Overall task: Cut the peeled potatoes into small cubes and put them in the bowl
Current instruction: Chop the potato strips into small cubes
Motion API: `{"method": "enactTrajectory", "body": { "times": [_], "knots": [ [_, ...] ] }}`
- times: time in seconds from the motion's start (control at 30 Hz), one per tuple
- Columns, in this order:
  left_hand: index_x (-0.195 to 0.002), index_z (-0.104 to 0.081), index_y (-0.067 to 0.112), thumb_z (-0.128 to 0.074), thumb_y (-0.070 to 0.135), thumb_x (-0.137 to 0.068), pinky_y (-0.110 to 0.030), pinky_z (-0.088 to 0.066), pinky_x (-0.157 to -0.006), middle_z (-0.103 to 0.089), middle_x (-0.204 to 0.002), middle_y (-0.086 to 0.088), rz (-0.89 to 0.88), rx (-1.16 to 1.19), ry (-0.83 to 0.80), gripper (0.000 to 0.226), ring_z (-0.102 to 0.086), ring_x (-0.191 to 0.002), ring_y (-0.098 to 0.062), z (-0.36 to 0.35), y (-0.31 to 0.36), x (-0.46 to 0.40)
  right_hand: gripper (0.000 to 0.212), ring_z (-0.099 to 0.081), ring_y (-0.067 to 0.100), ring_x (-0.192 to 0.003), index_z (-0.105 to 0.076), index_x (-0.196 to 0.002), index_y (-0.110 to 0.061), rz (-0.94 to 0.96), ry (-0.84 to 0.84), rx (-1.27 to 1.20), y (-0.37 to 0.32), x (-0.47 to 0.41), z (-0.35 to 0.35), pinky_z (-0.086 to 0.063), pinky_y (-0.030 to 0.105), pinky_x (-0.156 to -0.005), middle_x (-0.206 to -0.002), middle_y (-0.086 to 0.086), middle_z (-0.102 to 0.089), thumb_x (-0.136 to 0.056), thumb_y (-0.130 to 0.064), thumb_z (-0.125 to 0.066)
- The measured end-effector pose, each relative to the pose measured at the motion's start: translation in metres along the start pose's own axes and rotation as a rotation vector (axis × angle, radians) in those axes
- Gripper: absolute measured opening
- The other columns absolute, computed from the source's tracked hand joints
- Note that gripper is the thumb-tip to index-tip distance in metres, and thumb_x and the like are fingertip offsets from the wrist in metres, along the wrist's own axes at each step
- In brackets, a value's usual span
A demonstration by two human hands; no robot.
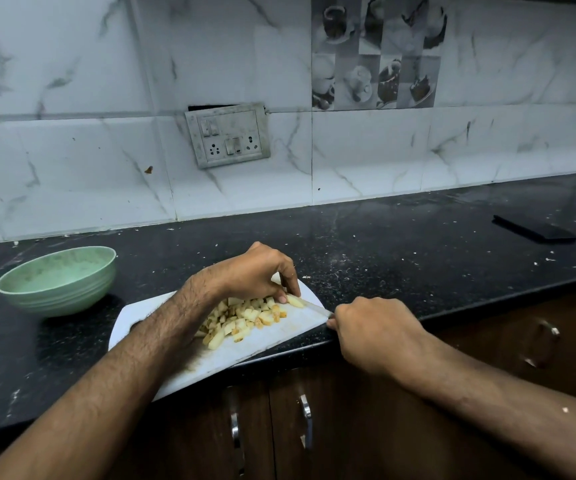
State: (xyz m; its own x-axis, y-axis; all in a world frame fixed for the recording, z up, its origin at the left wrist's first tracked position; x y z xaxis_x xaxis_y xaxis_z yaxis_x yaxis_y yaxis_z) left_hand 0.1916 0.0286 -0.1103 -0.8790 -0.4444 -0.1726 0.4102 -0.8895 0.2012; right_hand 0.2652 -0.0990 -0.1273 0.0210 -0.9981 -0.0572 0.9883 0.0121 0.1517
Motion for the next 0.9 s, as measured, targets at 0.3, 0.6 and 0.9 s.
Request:
{"method": "enactTrajectory", "body": {
  "times": [0.3,0.6,0.9],
  "knots": [
    [-0.108,-0.075,0.036,-0.083,0.024,-0.082,-0.049,-0.032,-0.109,-0.069,-0.097,0.027,0.022,-0.063,-0.003,0.029,-0.060,-0.103,0.011,0.002,0.000,0.006,0.039,-0.062,0.030,-0.106,-0.058,-0.112,-0.020,0.038,-0.041,-0.015,0.013,-0.010,0.003,-0.040,0.039,-0.077,-0.116,0.007,-0.064,-0.105,-0.046,-0.031],
    [-0.110,-0.066,0.034,-0.080,0.027,-0.086,-0.045,-0.022,-0.110,-0.073,-0.098,0.023,0.062,0.011,0.002,0.028,-0.061,-0.104,0.012,0.006,-0.001,0.013,0.038,-0.063,0.026,-0.102,-0.062,-0.100,-0.027,0.044,-0.052,-0.008,0.032,-0.007,0.013,-0.042,0.038,-0.075,-0.110,0.003,-0.066,-0.103,-0.051,-0.033],
    [-0.117,-0.057,0.037,-0.055,0.060,-0.094,-0.040,-0.028,-0.098,-0.058,-0.114,0.020,0.132,-0.390,0.109,0.033,-0.052,-0.108,-0.001,0.031,0.044,0.028,0.031,-0.065,0.029,-0.101,-0.057,-0.119,-0.020,0.094,0.124,0.169,0.004,0.010,0.010,-0.048,0.039,-0.076,-0.113,0.003,-0.066,-0.106,-0.033,-0.031]
  ]
}}
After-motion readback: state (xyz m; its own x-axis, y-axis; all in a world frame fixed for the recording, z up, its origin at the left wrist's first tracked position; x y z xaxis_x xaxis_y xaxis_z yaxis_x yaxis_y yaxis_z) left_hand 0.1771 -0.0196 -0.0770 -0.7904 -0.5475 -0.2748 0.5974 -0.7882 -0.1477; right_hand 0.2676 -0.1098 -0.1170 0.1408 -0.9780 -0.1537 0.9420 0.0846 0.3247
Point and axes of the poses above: each hand's wrist, its own x-axis away from the middle knuckle, its own z-axis out of the back of the hand, y = z × x, the point moved 10 cm from there along -x, towards the middle knuckle
